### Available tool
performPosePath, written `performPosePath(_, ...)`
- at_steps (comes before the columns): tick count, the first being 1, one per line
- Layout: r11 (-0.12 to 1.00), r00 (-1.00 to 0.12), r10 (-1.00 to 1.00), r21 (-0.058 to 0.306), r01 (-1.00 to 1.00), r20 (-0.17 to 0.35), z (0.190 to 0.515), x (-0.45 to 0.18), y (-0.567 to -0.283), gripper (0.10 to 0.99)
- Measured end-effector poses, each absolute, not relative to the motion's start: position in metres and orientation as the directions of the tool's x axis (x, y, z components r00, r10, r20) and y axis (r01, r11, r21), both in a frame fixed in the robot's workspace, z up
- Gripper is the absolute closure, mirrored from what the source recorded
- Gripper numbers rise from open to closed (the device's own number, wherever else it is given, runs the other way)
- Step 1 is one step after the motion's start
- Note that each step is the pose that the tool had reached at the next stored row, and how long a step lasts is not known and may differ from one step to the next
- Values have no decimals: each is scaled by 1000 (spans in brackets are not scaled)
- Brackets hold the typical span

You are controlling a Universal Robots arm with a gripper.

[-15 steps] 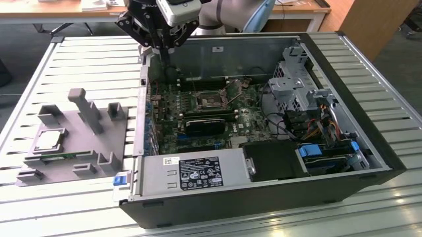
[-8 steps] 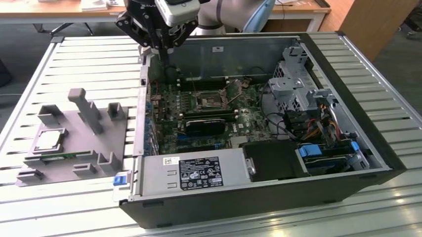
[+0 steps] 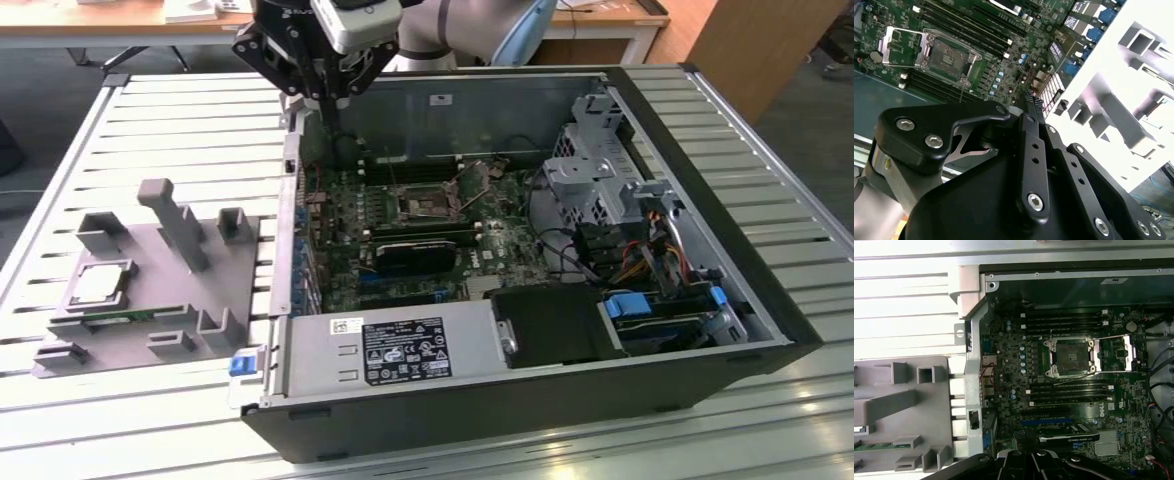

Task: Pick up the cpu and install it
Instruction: 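Reach for the cpu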

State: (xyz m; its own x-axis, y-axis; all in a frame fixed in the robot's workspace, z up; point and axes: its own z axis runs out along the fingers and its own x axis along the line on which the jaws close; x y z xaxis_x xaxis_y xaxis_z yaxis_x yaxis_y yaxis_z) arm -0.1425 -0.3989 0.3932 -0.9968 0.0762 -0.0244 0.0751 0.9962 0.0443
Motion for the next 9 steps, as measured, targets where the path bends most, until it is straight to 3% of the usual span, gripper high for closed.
performPosePath(9,996,-997,76,44,75,-24,393,-144,-399,980)
